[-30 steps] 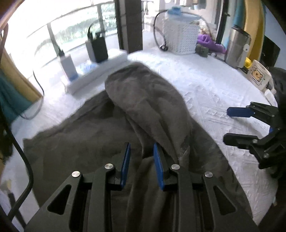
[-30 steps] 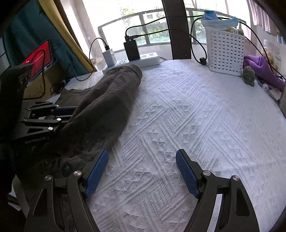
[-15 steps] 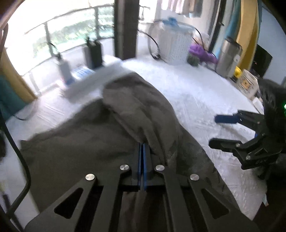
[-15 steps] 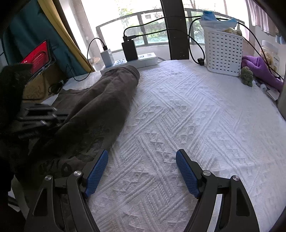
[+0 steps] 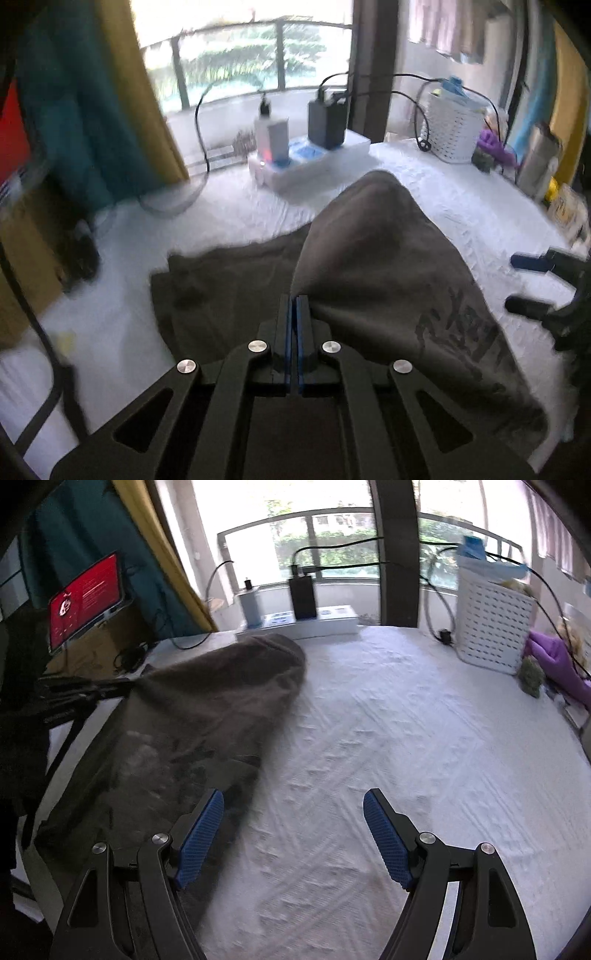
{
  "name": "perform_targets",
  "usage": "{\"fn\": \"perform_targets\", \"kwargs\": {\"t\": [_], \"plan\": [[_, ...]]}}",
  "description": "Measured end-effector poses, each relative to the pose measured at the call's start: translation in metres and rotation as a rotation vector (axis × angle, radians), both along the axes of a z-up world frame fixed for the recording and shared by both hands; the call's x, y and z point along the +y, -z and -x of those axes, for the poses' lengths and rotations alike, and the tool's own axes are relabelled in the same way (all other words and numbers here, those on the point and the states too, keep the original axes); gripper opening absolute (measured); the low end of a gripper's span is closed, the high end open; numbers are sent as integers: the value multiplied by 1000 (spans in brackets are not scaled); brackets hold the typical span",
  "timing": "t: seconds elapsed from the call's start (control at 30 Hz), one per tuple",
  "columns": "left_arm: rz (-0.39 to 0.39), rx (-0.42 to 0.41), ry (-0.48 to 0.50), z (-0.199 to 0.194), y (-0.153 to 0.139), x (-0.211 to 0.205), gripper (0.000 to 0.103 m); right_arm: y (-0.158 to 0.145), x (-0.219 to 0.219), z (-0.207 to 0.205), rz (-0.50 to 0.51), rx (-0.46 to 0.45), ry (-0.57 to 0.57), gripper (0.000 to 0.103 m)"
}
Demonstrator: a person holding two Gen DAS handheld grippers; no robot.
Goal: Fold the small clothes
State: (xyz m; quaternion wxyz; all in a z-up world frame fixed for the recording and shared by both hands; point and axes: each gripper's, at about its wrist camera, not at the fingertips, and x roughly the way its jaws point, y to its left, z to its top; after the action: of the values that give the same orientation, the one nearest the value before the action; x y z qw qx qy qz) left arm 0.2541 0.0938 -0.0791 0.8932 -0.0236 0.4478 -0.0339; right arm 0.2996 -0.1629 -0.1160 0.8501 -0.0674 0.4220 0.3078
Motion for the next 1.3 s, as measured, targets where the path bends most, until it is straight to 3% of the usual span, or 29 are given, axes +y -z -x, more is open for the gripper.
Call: {"fn": "perform_targets", "kwargs": {"t": [0.17, 0.23, 0.3, 0.43, 0.5, 0.67, 0.73, 0.77, 0.83, 0.9, 0.93, 1.03, 1.13, 1.2, 1.27, 1.3], "plan": [[156, 22, 18, 0, 1, 15, 4, -4, 12, -4, -5, -2, -20, 80], [202, 11, 26, -1, -3, 22, 28, -10, 14, -9, 0, -18, -18, 80], [211, -5, 26, -5, -10, 25, 36, -15, 16, -15, 8, -32, -17, 80], [227, -50, 25, -27, -20, 30, 36, -25, 19, -30, 23, -64, -15, 80], [243, -25, 33, -44, -13, 29, 37, -27, 20, -38, 27, -75, -11, 80], [176, 116, 116, -76, 23, -2, 37, -23, 22, -54, 15, -66, 4, 80], [110, 144, 166, -79, 35, -21, 36, -16, 24, -58, 16, -54, 3, 80], [85, 125, 179, -77, 34, -26, 35, -14, 25, -59, 17, -48, 3, 80], [57, 106, 228, -73, 31, -35, 3, -7, 27, -60, 19, -36, 1, 80], [-24, 56, 229, -64, 21, -43, 3, -3, 29, -60, 24, -28, 1, 80], [-109, -8, 209, -55, 9, -47, 3, -1, 30, -60, 26, -24, -1, 80], [-172, -126, 114, -42, -20, -37, 3, 4, 33, -57, 27, -16, -10, 80], [-255, -152, 55, -46, -22, -26, 3, 8, 38, -56, 39, -14, -16, 80], [-259, -112, 26, -55, -6, -21, 4, 10, 42, -55, 49, -18, -18, 80], [-177, -24, 6, -62, 13, -11, 5, 10, 44, -52, 65, -26, -14, 80], [-133, -3, -2, -62, 17, -4, 11, 9, 44, -49, 69, -32, -13, 80]]}}
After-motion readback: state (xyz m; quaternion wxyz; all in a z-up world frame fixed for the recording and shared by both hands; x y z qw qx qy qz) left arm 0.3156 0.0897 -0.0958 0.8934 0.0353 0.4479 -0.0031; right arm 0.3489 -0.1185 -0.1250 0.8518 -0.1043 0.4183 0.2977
